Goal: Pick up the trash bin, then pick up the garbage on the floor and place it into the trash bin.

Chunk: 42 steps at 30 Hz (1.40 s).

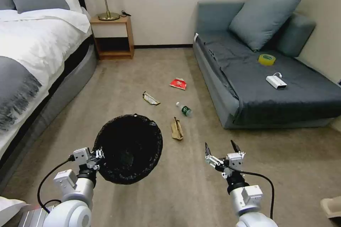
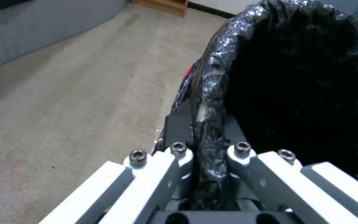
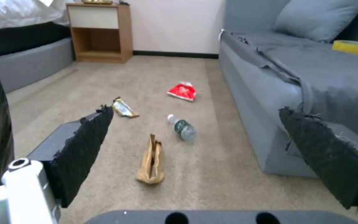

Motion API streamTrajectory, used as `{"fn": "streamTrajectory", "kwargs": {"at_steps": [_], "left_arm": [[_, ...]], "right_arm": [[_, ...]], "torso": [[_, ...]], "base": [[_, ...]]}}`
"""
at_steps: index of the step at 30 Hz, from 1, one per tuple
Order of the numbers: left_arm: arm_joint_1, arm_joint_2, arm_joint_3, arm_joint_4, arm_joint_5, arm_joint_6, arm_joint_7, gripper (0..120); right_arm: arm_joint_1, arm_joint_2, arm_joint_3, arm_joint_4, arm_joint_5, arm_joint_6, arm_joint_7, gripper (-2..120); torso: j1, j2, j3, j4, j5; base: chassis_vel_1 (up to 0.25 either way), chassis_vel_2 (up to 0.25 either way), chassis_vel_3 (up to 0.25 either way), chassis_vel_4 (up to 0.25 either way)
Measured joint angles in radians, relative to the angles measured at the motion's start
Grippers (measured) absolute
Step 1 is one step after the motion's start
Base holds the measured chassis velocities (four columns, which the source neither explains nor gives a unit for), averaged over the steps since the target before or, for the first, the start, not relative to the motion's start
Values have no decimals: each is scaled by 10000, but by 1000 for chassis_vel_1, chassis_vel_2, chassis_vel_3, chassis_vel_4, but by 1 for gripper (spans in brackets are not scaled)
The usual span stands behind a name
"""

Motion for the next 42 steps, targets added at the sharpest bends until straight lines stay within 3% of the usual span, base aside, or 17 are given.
{"fn": "streamTrajectory", "kwargs": {"at_steps": [23, 42], "left_arm": [[-207, 137, -701, 186, -146, -74, 40, 4], [-257, 186, -931, 210, -168, -200, 67, 4]], "right_arm": [[47, -18, -24, -80, 18, -59, -53, 100], [70, -18, -50, -122, 36, 52, -72, 100]], "torso": [[0, 0, -1, 0, 0], [0, 0, 0, 0, 0]], "base": [[0, 0, 0, 0], [-122, 125, 120, -118]]}}
